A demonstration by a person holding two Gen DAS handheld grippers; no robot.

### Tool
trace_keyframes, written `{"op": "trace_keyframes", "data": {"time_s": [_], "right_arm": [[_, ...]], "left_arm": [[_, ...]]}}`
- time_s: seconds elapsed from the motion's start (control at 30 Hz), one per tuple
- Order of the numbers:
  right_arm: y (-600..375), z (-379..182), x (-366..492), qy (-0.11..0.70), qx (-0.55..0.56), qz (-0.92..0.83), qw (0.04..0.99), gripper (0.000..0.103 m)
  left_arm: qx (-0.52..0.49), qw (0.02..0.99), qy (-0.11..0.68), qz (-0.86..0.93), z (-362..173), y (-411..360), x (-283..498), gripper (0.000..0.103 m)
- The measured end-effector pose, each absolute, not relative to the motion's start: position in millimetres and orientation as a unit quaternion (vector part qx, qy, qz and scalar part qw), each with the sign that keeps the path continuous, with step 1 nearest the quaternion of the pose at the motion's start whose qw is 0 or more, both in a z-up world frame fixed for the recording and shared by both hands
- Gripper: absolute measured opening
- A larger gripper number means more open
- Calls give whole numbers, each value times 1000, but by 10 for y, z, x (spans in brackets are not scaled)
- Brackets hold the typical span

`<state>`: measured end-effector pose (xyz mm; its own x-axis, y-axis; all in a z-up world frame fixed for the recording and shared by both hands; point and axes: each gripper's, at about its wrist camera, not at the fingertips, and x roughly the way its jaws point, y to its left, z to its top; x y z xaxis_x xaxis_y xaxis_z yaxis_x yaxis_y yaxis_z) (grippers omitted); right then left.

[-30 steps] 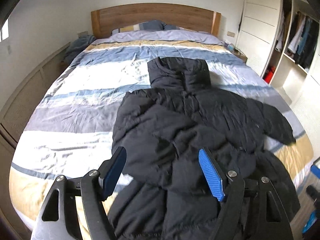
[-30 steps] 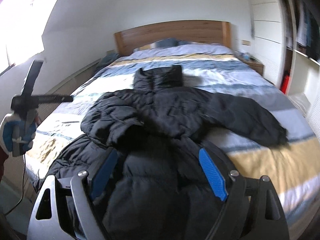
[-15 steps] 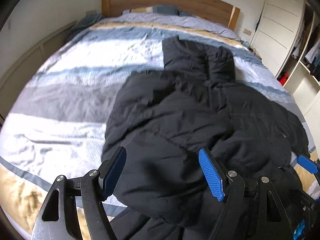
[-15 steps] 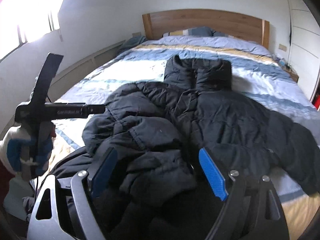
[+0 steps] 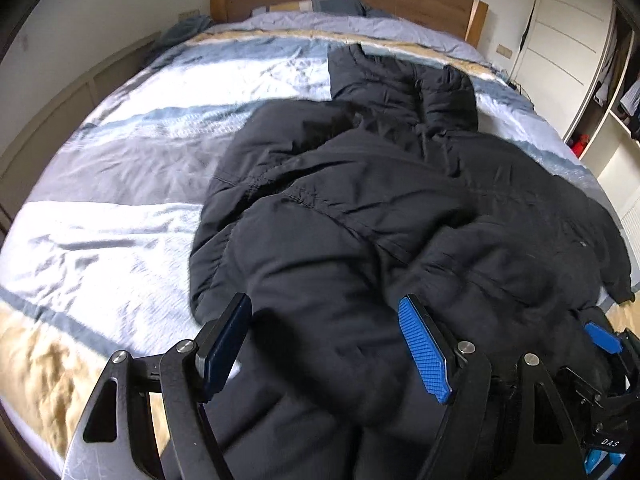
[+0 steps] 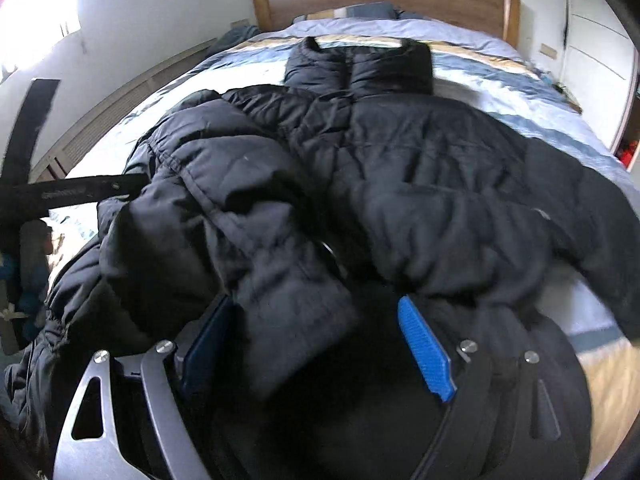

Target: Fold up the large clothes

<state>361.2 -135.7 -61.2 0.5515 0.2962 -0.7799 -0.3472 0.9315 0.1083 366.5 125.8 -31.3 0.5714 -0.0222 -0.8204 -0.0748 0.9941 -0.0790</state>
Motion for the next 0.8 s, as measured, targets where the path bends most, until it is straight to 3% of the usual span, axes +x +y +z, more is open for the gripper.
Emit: {"op": "trace_keyframes", "data": {"time_s": [0.37, 0.8], "right_arm": [[-1825, -133, 2756, 402, -1, 148, 904, 84], [-2232, 346, 1980, 356, 18, 104, 929, 84]], "left_arm": [[-69, 912, 403, 21, 306, 847, 2592, 86], [-30, 946, 323, 4, 826, 374, 1638, 88]]}}
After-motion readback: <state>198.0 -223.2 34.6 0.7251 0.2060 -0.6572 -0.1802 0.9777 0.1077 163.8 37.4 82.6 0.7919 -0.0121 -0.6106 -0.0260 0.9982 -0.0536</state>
